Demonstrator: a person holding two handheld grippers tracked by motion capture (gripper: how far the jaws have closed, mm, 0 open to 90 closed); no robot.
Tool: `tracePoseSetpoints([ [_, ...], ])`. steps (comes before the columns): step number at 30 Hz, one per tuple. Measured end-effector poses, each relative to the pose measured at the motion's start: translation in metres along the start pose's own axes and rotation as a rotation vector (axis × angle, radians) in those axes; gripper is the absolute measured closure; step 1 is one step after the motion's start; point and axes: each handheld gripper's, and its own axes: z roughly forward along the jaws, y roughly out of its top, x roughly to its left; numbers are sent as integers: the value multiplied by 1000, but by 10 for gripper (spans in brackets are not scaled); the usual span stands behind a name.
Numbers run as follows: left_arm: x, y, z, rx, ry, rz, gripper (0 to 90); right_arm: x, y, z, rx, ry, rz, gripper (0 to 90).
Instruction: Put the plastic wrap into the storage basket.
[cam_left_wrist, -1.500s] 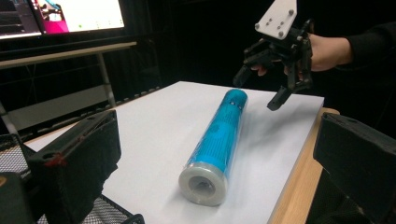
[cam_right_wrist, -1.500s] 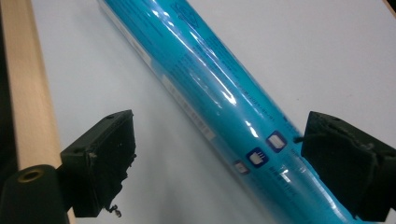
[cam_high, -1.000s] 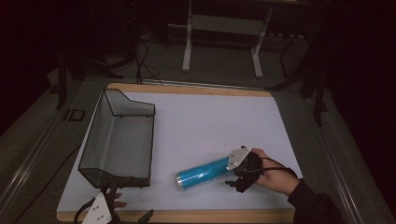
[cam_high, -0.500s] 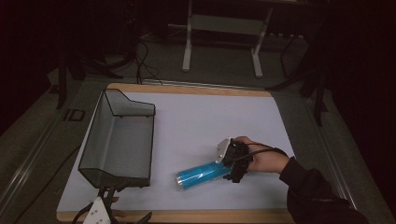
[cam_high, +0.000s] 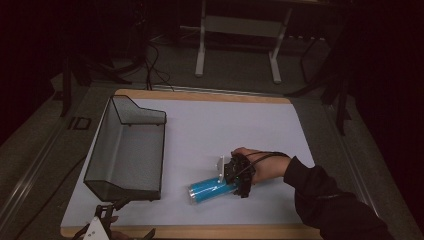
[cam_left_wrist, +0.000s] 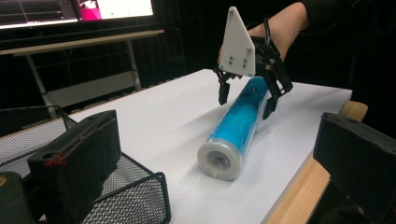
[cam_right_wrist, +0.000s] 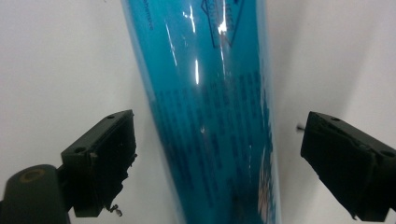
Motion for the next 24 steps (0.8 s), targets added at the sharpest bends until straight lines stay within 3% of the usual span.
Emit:
tracePoseSetpoints([
  [4, -1, -1, -3, -1, 10, -6, 16, 0, 5, 6, 18, 27, -40, 102],
  [10, -3, -1, -7, 0, 19, -5, 16, 3, 9, 19, 67, 18, -110, 111],
  [15, -4, -1, -8, 5, 26, -2, 16, 2, 9, 23, 55, 26, -143, 152],
  [18, -4, -1, -9, 4, 26, -1, 16, 0, 8, 28, 63, 48, -156, 230],
  [21, -4, -2, -9, 5, 22, -3, 16, -3, 8, 29, 59, 78, -153, 246],
  [24, -4, -2, -8, 10, 19, -1, 16, -2, 11, 29, 85, 73, -144, 246],
])
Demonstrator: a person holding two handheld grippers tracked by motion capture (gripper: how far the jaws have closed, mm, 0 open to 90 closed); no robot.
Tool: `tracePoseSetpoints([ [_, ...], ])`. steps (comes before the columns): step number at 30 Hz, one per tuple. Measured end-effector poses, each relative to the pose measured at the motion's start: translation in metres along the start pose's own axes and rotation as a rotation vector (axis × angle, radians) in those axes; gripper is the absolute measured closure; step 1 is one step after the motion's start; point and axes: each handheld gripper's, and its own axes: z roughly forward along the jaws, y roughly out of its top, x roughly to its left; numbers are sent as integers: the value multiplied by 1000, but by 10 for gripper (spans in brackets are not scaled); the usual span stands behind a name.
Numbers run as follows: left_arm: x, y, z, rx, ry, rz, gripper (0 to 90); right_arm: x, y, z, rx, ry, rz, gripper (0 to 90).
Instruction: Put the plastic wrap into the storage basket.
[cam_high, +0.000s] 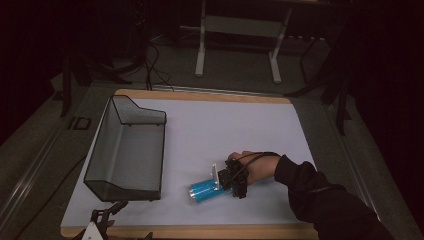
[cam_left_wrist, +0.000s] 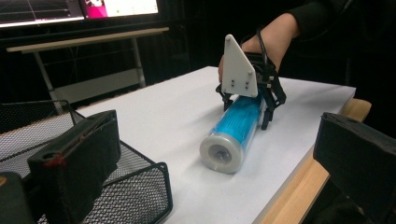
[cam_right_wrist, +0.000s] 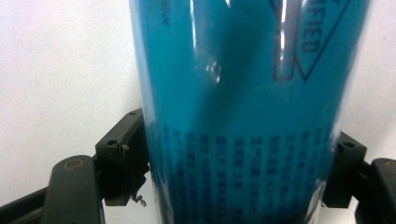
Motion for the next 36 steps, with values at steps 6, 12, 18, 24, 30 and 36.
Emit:
tracePoseSetpoints([
  [6, -1, 0, 0, -1, -3, 4, 16, 0, 1, 0, 11, 1, 30, 248],
  [12, 0, -1, 1, 7, -3, 7, 16, 5, -1, -3, -1, -40, 2, 312],
  [18, -1, -1, 1, 8, -3, 12, 16, 7, 1, -3, 17, -48, 0, 314],
  [24, -1, -1, 2, 11, -5, 18, 16, 6, 4, -4, 38, -38, 11, 315],
  [30, -1, 0, 1, 9, -3, 20, 16, 6, 3, -4, 20, -21, 29, 315],
  [36, -1, -1, 2, 9, -6, 24, 16, 3, 1, -13, -23, 9, 81, 316],
])
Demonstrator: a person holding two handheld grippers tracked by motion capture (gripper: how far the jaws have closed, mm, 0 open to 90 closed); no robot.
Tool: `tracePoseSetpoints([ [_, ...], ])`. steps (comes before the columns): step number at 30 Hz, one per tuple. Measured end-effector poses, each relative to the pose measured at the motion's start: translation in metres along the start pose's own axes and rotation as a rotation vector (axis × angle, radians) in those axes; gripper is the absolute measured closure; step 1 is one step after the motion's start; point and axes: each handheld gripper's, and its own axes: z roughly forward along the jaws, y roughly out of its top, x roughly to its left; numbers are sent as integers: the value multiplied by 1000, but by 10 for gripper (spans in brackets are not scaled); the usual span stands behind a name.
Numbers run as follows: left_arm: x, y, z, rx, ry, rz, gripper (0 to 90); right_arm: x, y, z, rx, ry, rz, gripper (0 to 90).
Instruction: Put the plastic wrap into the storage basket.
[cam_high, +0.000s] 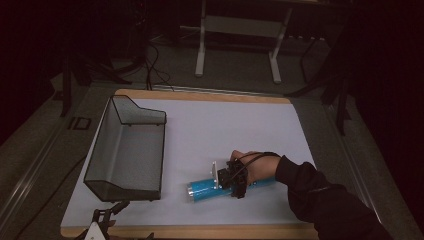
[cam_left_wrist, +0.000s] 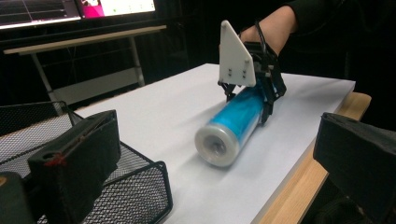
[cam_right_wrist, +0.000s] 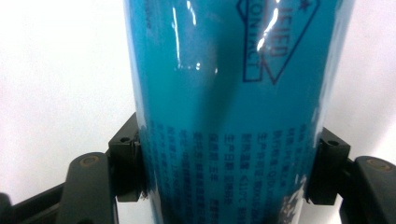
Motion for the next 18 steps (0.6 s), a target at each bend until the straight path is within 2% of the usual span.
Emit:
tracePoseSetpoints([
  [8, 0, 0, 1, -2, -2, 6, 16, -3, -1, -6, -5, 5, 43, 316],
  [12, 0, 1, 1, -5, -5, 10, 16, -4, -3, -12, 3, -15, 51, 316],
  [18, 0, 1, 2, -9, -14, 12, 16, -11, -6, -22, -27, -14, 112, 317],
])
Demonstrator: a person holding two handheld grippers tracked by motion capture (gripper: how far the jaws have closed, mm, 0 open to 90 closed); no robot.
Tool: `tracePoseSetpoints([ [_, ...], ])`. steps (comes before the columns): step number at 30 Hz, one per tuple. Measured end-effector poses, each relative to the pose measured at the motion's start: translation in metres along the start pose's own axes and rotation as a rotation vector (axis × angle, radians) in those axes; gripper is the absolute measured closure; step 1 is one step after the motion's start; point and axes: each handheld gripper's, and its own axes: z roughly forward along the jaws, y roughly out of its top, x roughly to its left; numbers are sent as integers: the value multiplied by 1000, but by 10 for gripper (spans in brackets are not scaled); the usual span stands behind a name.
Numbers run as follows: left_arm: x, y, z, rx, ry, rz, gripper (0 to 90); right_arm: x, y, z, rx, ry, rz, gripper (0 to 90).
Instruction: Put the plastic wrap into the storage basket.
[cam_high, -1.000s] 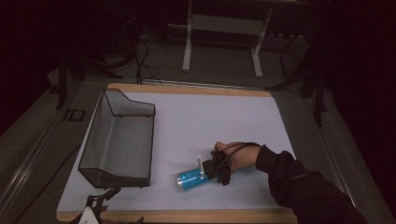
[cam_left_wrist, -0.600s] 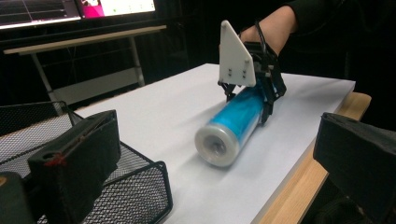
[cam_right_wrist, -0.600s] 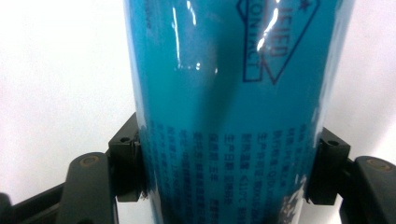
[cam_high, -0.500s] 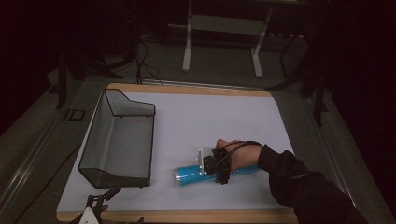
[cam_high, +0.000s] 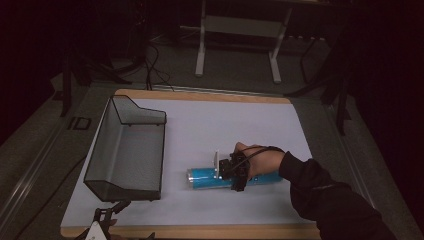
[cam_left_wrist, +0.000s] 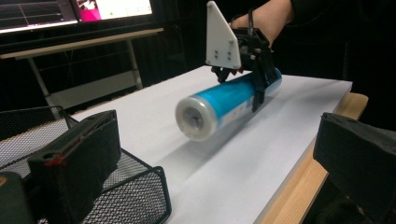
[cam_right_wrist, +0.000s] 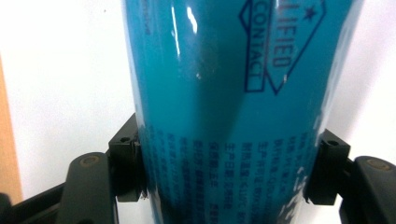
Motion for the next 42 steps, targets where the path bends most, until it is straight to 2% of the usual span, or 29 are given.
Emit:
tracePoseSetpoints([
  [2, 0, 0, 0, 0, -3, 1, 16, -2, 0, -1, -11, -4, 14, 317],
  [3, 0, 0, 1, 0, -4, 1, 16, -6, 0, -5, -26, 11, 69, 317],
  [4, 0, 0, 1, -1, -6, 2, 17, -8, 0, -6, -24, 19, 86, 317],
  [8, 0, 1, 1, -7, -13, 0, 16, -12, 1, -9, -26, -10, 112, 317],
  [12, 0, 1, 2, -9, -18, 0, 16, -18, 1, -12, -42, 11, 172, 317],
  [14, 0, 1, 2, -11, -22, 1, 16, -22, 0, -15, -72, 22, 205, 317],
  [15, 0, 1, 2, -13, -24, 1, 16, -22, 0, -15, -72, 22, 205, 317],
  [16, 0, 1, 3, -12, -25, 2, 16, -24, 0, -18, -107, 38, 245, 317],
  [17, 0, 1, 3, -13, -27, 1, 16, -26, 1, -20, -120, 56, 263, 317],
  [18, 1, 2, 3, -14, -28, 0, 16, -26, 1, -20, -120, 56, 263, 317],
  [20, 1, 2, 4, -15, -31, 2, 16, -28, 3, -25, -161, 61, 307, 317],
  [22, 1, 2, 4, -16, -35, 3, 16, -29, 5, -26, -178, 53, 322, 317],
  [23, 1, 2, 5, -17, -39, 5, 16, -31, 7, -29, -196, 54, 356, 317],
  [24, 1, 2, 5, -17, -39, 5, 16, -31, 7, -29, -196, 54, 356, 317],
  [26, 1, 3, 6, -18, -43, 5, 16, -34, 11, -32, -230, 39, 397, 317],
  [29, 1, 3, 7, -21, -48, 2, 17, -37, 12, -34, -242, 41, 428, 317],
  [30, 1, 3, 7, -22, -49, 2, 16, -39, 14, -36, -263, 27, 454, 317],
  [33, 2, 3, 8, -23, -56, 3, 16, -41, 16, -40, -288, 8, 473, 317],
  [34, 2, 3, 8, -23, -58, 4, 16, -43, 18, -44, -316, -1, 484, 317],
  [37, 2, 3, 8, -22, -60, 6, 16, -45, 19, -45, -322, 5, 487, 317],
  [39, 2, 3, 9, -22, -65, 6, 16, -49, 24, -50, -362, -2, 519, 317],
  [42, 2, 4, 10, -23, -70, 8, 16, -52, 30, -53, -385, -4, 535, 317],
])
